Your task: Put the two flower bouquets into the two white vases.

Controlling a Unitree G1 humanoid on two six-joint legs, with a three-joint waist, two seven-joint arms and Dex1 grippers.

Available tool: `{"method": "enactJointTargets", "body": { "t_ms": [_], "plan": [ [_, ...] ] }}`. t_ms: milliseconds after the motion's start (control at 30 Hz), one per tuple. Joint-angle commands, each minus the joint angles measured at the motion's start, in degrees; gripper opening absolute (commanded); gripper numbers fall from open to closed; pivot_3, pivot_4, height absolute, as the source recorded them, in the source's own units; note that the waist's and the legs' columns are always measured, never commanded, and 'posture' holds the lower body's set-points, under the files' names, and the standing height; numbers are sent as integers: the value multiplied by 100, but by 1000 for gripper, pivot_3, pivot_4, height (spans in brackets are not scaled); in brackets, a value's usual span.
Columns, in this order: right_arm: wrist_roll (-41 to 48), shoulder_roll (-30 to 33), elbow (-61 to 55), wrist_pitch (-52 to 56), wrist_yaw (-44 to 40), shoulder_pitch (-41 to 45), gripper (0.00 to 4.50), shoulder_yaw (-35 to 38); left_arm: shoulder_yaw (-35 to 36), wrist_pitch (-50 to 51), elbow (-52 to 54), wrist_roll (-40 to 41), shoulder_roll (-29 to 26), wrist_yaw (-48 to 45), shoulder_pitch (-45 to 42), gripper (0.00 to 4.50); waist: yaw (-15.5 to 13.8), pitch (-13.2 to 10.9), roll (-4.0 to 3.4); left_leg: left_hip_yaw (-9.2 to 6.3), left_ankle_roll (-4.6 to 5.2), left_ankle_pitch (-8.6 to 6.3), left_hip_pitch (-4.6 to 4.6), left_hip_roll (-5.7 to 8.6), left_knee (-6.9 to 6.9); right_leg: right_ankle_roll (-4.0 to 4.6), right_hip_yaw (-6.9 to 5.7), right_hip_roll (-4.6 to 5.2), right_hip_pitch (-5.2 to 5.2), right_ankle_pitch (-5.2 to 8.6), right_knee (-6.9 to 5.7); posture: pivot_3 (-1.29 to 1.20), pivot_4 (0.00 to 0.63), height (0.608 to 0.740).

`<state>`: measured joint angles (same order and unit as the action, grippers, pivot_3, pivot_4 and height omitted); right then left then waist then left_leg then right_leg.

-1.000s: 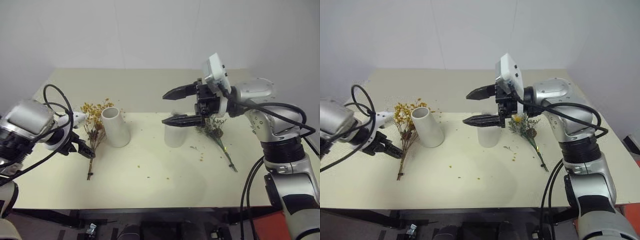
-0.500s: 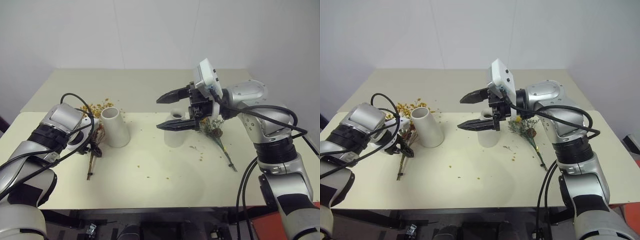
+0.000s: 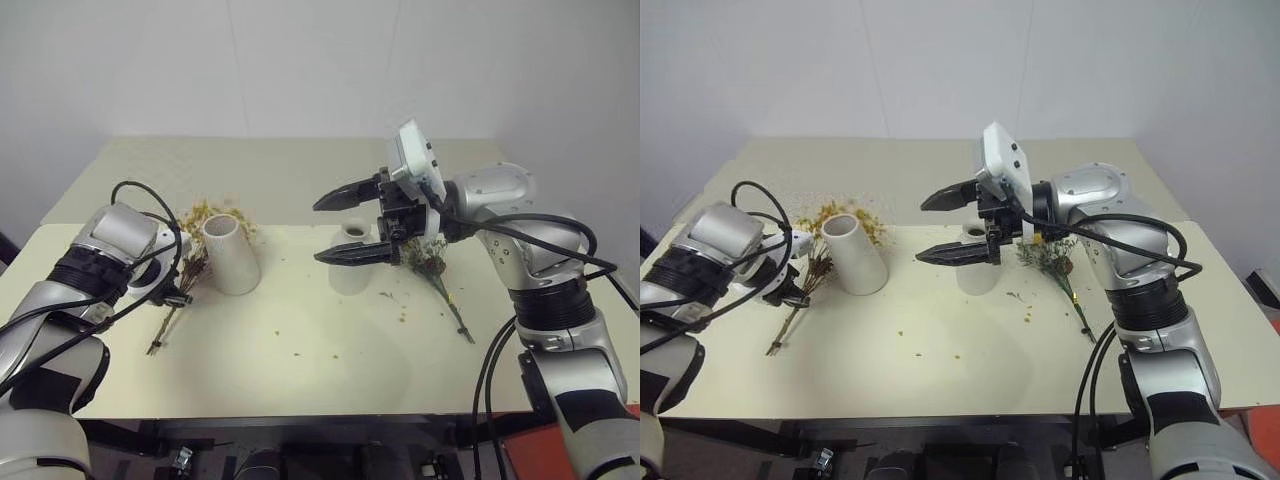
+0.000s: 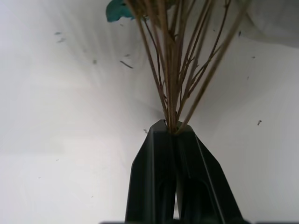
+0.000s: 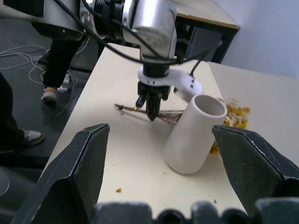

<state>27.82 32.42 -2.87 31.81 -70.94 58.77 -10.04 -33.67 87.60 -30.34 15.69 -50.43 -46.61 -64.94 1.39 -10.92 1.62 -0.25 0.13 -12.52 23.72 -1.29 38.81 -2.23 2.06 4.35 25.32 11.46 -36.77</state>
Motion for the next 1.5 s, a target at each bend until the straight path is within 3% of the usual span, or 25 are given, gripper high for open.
{"method": "enactJointTargets", "body": {
  "t_ms": [33,233,400,600,733,967,1333,1500],
  "plan": [
    [138,166,-196,90,-95,-95,4171,201,674,-29,-4,-392,-479,445,-490,50,0,0,0,0,0,0,0,0,0,0,0,0,0,0,-1,0,150,740],
    [123,256,-162,81,-136,-135,4171,205,1685,-567,-24,-712,-452,1186,-1181,50,-10,-2,3,-1,0,0,2,2,-1,-3,-1,2,2,2,1,0,150,740],
    [114,269,-199,105,-86,-176,4171,217,3050,-1627,224,-627,68,1821,-1606,50,-57,-2,4,-2,0,0,3,6,1,-4,-4,7,0,1,3,0,150,740],
    [-245,97,16,326,488,76,4171,25,4000,-2925,432,-404,697,2039,-1607,50,-27,-2,5,-1,0,0,3,10,2,0,0,9,1,-3,-1,0,150,740],
    [-449,-350,592,1342,1404,752,4171,1,4460,-3362,472,-8,940,1751,-1526,50,76,-2,5,2,-1,0,2,10,1,4,9,8,10,-5,-13,0,150,740],
    [-1063,-1115,1730,1101,2129,1300,4171,-190,4592,-3620,301,460,912,821,-1317,50,126,-2,5,2,-1,0,5,16,-3,3,13,11,14,-6,-18,0,150,740],
    [-1421,-1704,2371,637,2120,1504,4171,-249,4432,-4113,240,802,44,-1496,-255,50,144,-2,5,3,-1,0,19,15,-5,3,17,9,36,-8,-35,0,150,740],
    [-1491,-1762,2380,560,2041,1425,4171,-285,4654,-4156,407,1132,-68,-1988,89,50,135,-2,5,3,-1,0,19,15,-5,3,16,9,37,-8,-33,0,150,740]
  ]
}}
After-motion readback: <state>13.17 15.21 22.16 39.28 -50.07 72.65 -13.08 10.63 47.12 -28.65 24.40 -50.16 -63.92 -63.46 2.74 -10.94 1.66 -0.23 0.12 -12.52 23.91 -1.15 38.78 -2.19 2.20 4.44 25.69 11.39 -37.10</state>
